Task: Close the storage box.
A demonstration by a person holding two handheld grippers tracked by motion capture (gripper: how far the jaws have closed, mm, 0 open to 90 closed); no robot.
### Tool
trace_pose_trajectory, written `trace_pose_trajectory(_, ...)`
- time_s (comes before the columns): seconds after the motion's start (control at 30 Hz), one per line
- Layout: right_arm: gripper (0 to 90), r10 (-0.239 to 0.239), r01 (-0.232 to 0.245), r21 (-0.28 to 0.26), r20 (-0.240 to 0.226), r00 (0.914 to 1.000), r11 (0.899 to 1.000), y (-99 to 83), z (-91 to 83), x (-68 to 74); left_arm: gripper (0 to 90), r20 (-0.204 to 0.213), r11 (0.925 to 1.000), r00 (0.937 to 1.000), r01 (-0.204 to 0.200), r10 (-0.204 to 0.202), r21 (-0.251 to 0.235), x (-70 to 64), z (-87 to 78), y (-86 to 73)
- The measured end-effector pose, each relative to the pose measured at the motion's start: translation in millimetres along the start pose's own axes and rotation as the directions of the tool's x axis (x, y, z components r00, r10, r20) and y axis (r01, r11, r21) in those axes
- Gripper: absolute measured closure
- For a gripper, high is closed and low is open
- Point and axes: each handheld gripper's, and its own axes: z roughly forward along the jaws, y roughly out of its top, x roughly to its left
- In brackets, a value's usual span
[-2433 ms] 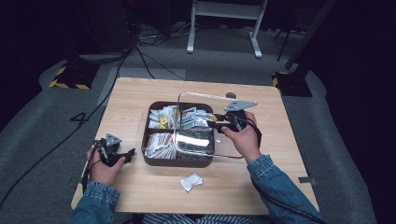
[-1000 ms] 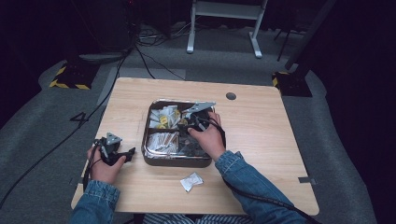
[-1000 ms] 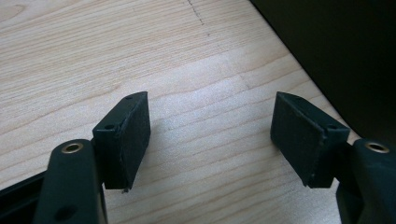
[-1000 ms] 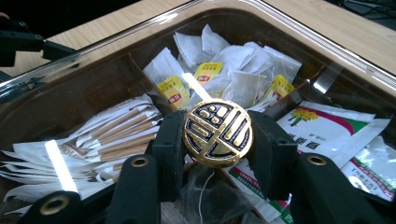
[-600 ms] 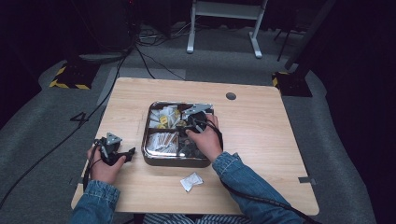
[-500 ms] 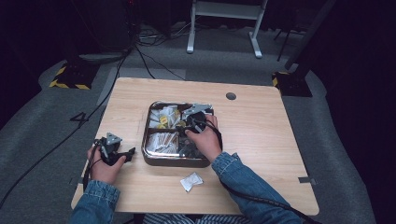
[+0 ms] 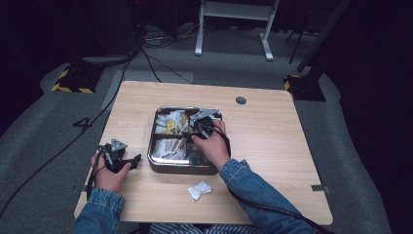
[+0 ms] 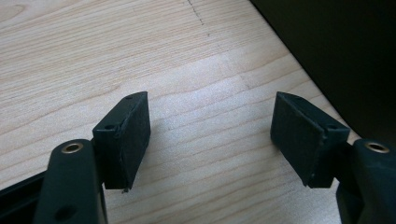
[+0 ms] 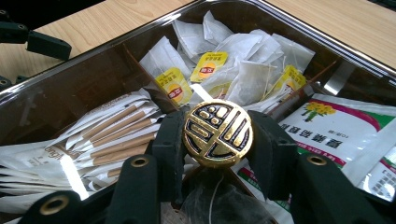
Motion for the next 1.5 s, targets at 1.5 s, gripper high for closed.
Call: trace_pose_trajectory(1.5,37.8,-0.007,0.008,-0.143,0.003,1.0000,0.990,5.8,-80.1,-25.1,29.2,-0.001,1.0000,1.0000,-0.001,0.001,0.000,0.0,-0.1,-0.1)
